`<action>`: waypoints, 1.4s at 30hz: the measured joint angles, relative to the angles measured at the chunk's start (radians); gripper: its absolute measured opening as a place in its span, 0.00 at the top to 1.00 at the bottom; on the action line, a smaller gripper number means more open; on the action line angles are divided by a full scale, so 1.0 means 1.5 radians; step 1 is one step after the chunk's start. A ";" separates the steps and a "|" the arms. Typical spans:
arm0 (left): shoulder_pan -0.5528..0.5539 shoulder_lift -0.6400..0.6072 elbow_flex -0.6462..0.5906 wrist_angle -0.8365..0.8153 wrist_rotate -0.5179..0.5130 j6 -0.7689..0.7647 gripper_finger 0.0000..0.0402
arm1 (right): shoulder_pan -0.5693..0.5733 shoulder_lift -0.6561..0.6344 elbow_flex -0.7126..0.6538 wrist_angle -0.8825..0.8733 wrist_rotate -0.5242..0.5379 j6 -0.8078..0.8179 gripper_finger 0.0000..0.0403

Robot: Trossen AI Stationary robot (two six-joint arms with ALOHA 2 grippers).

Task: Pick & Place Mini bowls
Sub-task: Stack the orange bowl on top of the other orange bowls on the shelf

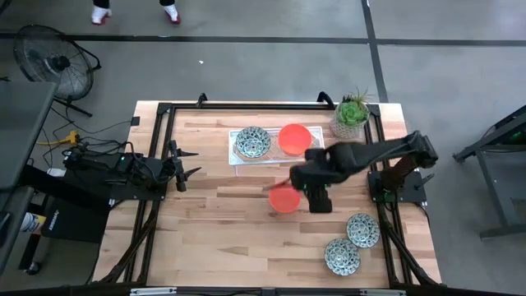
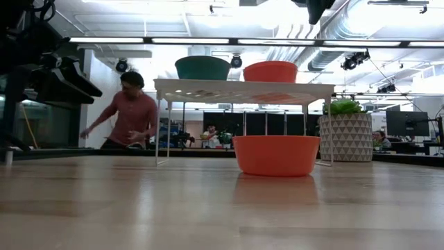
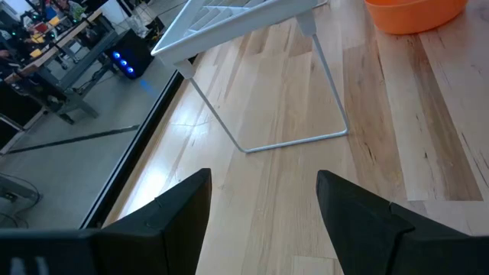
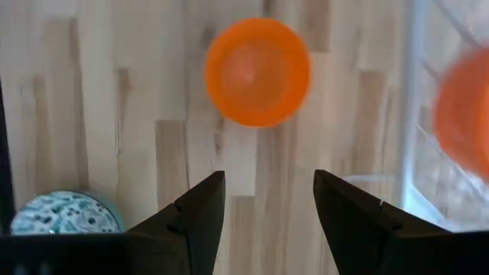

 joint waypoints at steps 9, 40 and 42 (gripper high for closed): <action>0.000 0.000 0.000 0.000 0.000 0.000 0.42 | 0.070 0.085 0.000 0.078 0.013 -0.113 0.54; 0.000 0.000 0.000 0.000 0.000 0.000 0.42 | 0.029 0.300 0.000 0.241 -0.049 0.188 0.56; 0.000 0.000 0.000 0.000 0.000 0.000 0.42 | 0.022 0.313 0.000 0.249 -0.050 0.238 0.56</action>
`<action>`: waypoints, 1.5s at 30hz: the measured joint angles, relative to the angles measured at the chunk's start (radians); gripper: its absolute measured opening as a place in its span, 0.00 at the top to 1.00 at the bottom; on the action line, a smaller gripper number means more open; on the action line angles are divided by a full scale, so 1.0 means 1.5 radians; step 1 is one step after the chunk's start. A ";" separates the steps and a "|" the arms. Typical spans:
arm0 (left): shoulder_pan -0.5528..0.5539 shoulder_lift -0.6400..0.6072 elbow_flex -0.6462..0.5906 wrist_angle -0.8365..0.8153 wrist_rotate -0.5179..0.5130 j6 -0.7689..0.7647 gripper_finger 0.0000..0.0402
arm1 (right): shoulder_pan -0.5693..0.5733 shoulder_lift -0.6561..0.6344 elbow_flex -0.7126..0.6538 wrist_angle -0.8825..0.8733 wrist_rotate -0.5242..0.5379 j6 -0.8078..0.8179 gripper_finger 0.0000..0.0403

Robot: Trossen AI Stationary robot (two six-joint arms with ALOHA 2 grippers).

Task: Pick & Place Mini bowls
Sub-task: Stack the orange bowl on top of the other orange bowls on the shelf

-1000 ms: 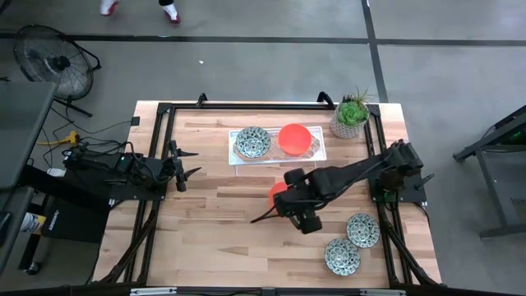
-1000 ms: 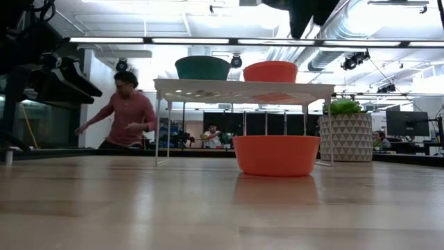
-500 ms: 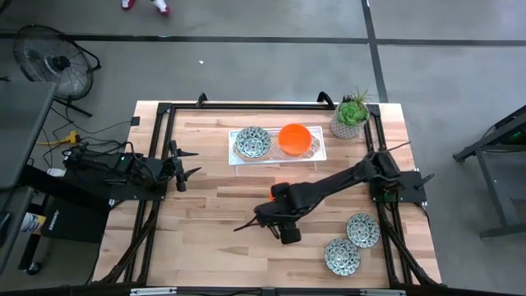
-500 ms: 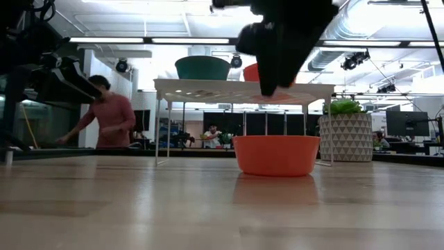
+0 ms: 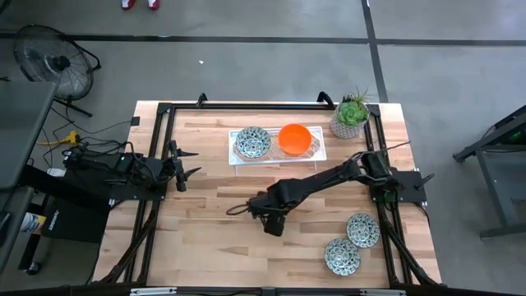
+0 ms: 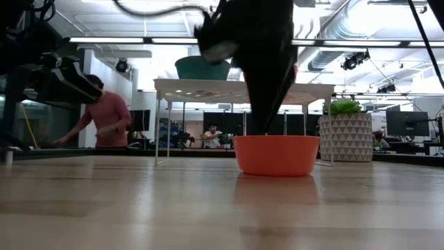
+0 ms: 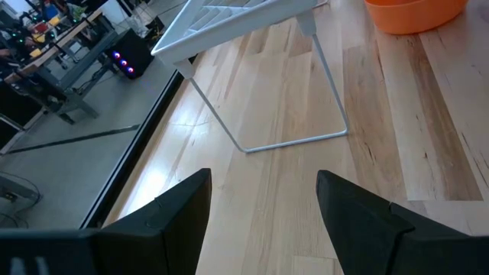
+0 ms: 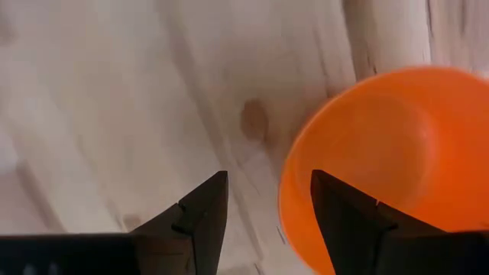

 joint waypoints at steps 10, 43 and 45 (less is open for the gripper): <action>0.000 0.000 0.000 0.000 0.000 0.000 0.42 | -0.028 0.045 0.000 0.005 -0.008 0.182 0.57; 0.000 0.000 0.000 0.000 0.000 0.000 0.42 | -0.025 0.053 0.033 -0.028 -0.074 0.169 0.99; 0.000 0.000 0.000 0.000 0.000 0.000 0.42 | -0.021 0.054 0.053 -0.049 -0.082 0.159 1.00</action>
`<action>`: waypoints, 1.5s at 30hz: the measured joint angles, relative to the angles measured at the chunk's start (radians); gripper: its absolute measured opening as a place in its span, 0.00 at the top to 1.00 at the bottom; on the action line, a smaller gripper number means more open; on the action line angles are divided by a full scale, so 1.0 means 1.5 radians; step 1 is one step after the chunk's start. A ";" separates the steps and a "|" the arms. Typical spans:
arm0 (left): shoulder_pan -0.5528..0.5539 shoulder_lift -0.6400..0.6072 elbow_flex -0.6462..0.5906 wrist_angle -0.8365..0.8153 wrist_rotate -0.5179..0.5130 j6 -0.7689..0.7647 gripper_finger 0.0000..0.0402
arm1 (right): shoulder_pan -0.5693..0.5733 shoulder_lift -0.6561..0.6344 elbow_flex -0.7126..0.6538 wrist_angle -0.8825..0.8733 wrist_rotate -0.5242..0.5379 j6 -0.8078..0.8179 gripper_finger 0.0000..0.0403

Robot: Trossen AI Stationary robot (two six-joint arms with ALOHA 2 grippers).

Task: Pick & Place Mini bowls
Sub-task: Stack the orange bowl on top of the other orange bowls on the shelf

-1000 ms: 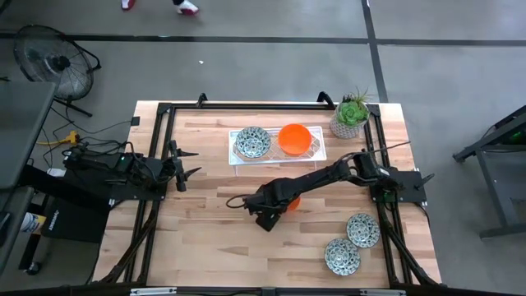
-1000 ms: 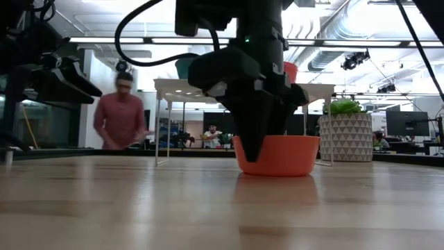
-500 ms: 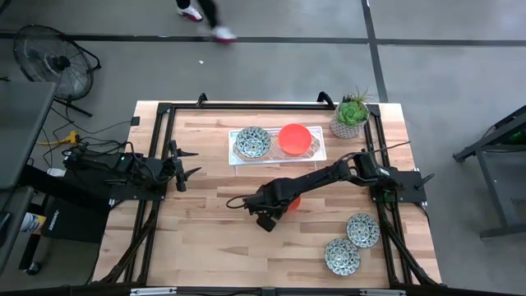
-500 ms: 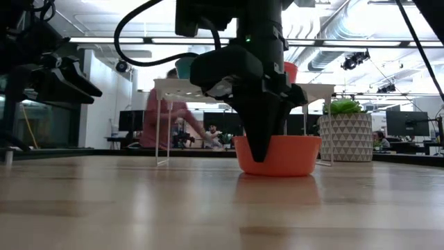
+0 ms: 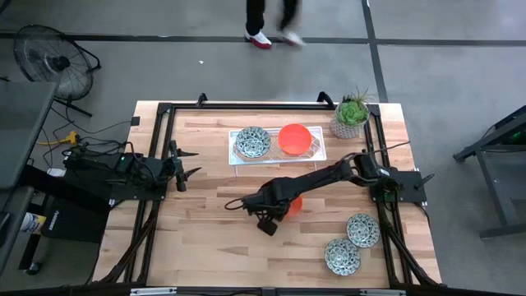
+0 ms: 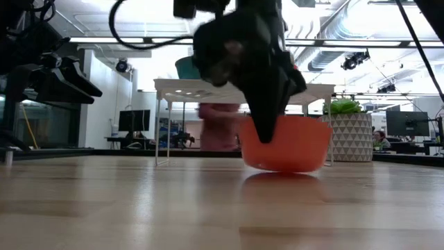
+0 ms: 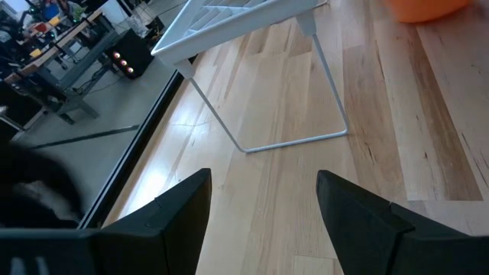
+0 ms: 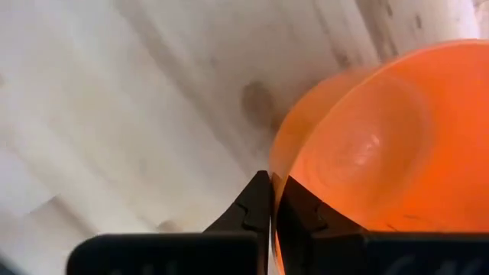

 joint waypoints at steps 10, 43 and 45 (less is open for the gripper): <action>0.000 0.000 0.000 0.000 0.000 0.000 0.42 | 0.021 0.000 0.165 -0.155 -0.005 -0.015 1.00; 0.000 0.000 0.000 0.000 0.001 0.000 0.42 | -0.087 -0.148 0.322 -0.281 0.153 -0.100 1.00; 0.000 0.000 0.000 0.000 0.001 0.000 0.42 | -0.102 -0.149 0.322 -0.280 0.155 -0.118 1.00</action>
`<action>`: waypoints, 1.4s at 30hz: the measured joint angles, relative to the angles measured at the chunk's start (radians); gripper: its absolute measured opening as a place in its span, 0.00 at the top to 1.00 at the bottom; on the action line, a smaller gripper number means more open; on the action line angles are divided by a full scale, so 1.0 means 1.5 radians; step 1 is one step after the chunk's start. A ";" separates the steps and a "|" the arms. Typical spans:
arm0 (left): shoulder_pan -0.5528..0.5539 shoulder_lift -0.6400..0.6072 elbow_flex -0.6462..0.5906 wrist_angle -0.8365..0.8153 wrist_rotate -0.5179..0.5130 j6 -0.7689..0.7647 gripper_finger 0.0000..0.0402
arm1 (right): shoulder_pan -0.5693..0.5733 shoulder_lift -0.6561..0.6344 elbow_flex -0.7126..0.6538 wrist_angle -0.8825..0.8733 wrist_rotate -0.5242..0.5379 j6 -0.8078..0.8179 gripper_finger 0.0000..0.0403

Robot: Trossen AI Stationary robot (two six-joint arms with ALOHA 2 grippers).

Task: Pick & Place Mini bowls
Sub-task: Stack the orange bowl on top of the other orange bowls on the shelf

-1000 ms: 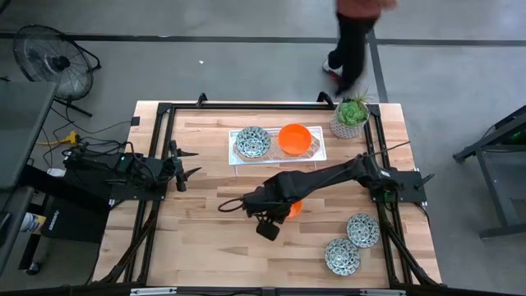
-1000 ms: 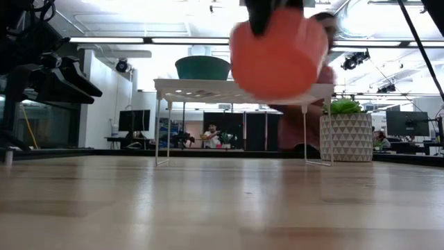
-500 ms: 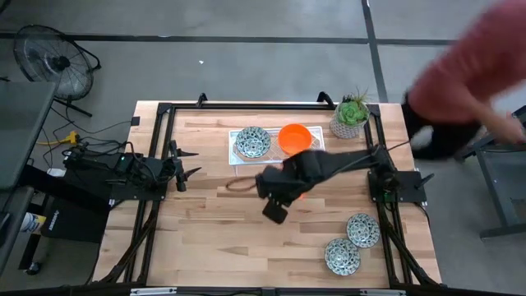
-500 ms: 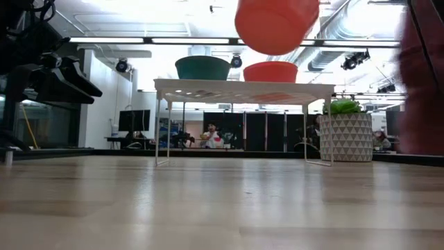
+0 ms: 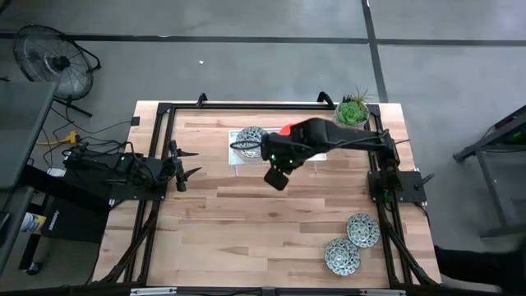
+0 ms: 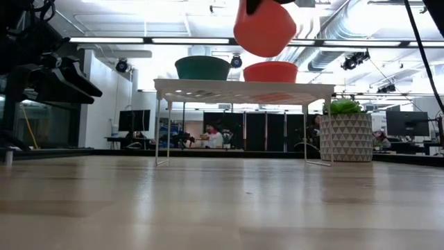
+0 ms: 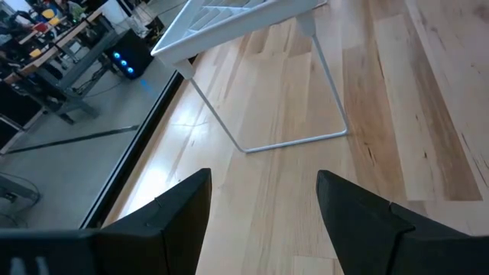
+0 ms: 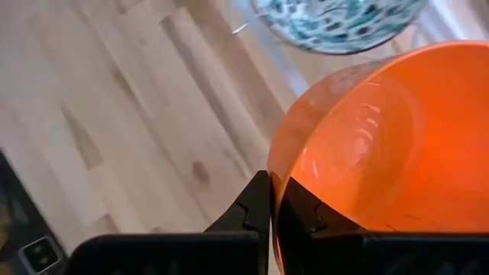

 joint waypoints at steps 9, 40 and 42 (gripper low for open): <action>0.000 0.000 0.000 0.000 -0.001 0.000 0.42 | -0.069 -0.005 0.000 0.000 -0.006 -0.098 1.00; 0.000 0.000 0.000 0.000 0.000 0.000 0.42 | -0.132 -0.067 -0.101 0.001 -0.008 -0.390 1.00; 0.000 0.000 0.000 0.000 0.000 0.000 0.42 | -0.131 -0.106 -0.168 0.000 -0.007 -0.391 1.00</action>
